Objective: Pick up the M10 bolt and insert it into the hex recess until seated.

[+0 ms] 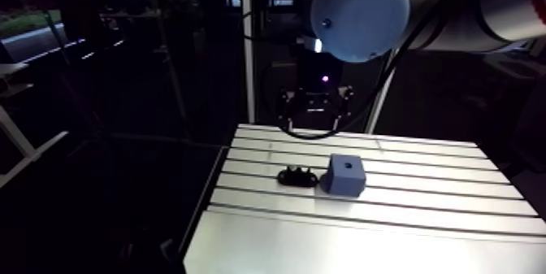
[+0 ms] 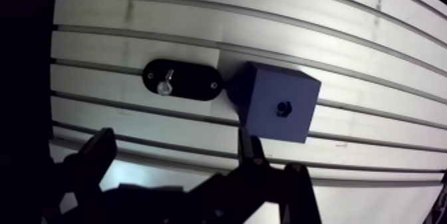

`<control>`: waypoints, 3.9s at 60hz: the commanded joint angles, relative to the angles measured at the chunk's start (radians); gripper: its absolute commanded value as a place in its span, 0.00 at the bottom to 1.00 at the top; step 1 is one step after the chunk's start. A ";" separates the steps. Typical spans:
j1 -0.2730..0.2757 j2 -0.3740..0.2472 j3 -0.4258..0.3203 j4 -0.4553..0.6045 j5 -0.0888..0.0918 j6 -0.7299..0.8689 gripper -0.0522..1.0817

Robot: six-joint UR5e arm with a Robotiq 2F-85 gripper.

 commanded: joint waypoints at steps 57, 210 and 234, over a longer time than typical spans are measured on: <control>0.038 0.098 0.112 -0.259 0.000 -0.018 0.08; 0.063 0.173 0.087 -0.263 -0.010 -0.043 0.39; 0.063 0.178 0.088 -0.266 -0.011 -0.032 0.39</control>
